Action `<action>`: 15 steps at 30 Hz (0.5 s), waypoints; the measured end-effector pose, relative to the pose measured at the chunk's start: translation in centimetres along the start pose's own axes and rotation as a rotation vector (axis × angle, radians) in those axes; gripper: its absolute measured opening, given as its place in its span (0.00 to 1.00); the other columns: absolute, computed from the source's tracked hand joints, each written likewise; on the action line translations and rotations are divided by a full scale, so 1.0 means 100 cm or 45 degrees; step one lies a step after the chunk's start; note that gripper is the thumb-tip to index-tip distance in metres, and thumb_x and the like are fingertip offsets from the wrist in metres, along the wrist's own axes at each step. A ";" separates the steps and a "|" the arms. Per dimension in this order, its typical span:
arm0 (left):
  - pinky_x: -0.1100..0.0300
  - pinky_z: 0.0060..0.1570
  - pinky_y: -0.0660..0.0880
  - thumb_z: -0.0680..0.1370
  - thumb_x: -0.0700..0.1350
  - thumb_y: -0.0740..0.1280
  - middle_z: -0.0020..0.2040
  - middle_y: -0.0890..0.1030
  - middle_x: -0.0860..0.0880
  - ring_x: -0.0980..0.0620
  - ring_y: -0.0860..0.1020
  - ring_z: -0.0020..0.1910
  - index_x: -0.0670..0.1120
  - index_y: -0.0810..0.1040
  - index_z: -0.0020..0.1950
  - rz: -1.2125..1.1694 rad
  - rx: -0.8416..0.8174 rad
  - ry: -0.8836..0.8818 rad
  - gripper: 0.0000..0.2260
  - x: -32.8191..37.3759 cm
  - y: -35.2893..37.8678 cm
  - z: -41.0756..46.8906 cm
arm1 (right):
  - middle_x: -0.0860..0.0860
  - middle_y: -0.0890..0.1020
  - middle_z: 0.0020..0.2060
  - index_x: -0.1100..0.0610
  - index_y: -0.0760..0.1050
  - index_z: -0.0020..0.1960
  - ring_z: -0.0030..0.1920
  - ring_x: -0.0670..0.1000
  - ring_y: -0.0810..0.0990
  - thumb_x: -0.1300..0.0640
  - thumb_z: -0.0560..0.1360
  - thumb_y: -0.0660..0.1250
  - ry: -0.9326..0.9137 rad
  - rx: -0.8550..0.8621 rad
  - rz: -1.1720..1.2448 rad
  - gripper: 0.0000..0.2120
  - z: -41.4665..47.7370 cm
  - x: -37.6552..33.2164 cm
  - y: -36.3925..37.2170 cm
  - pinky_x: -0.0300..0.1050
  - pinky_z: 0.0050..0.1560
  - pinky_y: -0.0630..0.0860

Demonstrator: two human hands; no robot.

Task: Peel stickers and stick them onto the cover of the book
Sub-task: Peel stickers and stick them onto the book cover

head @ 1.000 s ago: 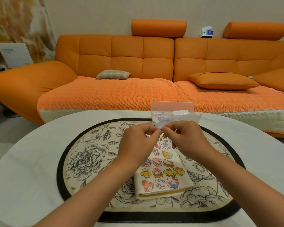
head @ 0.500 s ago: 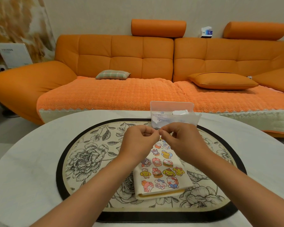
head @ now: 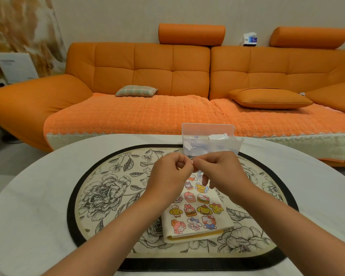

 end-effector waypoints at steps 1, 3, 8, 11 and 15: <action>0.61 0.33 0.71 0.79 0.47 0.68 0.32 0.80 0.54 0.59 0.73 0.30 0.50 0.80 0.39 0.010 -0.003 0.007 0.09 0.000 0.000 0.000 | 0.49 0.86 0.34 0.57 0.86 0.44 0.25 0.47 0.76 0.60 0.77 0.68 0.027 -0.014 0.034 0.08 0.000 0.001 0.001 0.40 0.27 0.73; 0.61 0.32 0.70 0.79 0.47 0.67 0.31 0.78 0.56 0.60 0.72 0.29 0.52 0.79 0.37 0.034 -0.007 0.023 0.10 0.001 -0.001 0.001 | 0.50 0.86 0.37 0.57 0.86 0.45 0.27 0.48 0.77 0.59 0.77 0.69 0.072 -0.054 0.078 0.08 0.000 0.003 0.002 0.42 0.28 0.74; 0.52 0.36 0.75 0.79 0.48 0.67 0.32 0.79 0.58 0.57 0.75 0.31 0.53 0.79 0.40 0.168 -0.060 0.078 0.08 0.005 -0.001 0.003 | 0.50 0.86 0.35 0.58 0.86 0.44 0.28 0.48 0.77 0.58 0.76 0.71 0.095 -0.125 0.048 0.06 -0.001 -0.001 -0.001 0.42 0.29 0.75; 0.46 0.42 0.80 0.79 0.48 0.68 0.37 0.82 0.55 0.53 0.80 0.37 0.53 0.79 0.42 0.182 -0.070 0.086 0.06 0.007 -0.001 0.001 | 0.51 0.82 0.26 0.57 0.86 0.42 0.23 0.45 0.73 0.58 0.76 0.71 0.097 -0.095 -0.036 0.07 -0.003 -0.002 -0.003 0.34 0.24 0.69; 0.45 0.42 0.79 0.78 0.48 0.67 0.37 0.82 0.54 0.53 0.80 0.38 0.52 0.79 0.42 0.230 -0.043 0.112 0.05 0.011 -0.001 -0.001 | 0.54 0.80 0.24 0.56 0.86 0.41 0.23 0.46 0.72 0.58 0.76 0.70 0.105 -0.059 -0.043 0.08 -0.003 0.001 -0.004 0.34 0.23 0.67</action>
Point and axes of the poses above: each hand's wrist, its own z-axis towards the middle knuckle, its own y-axis out of the palm, x = y × z, the point moved 9 cm from there along z, towards the middle knuckle
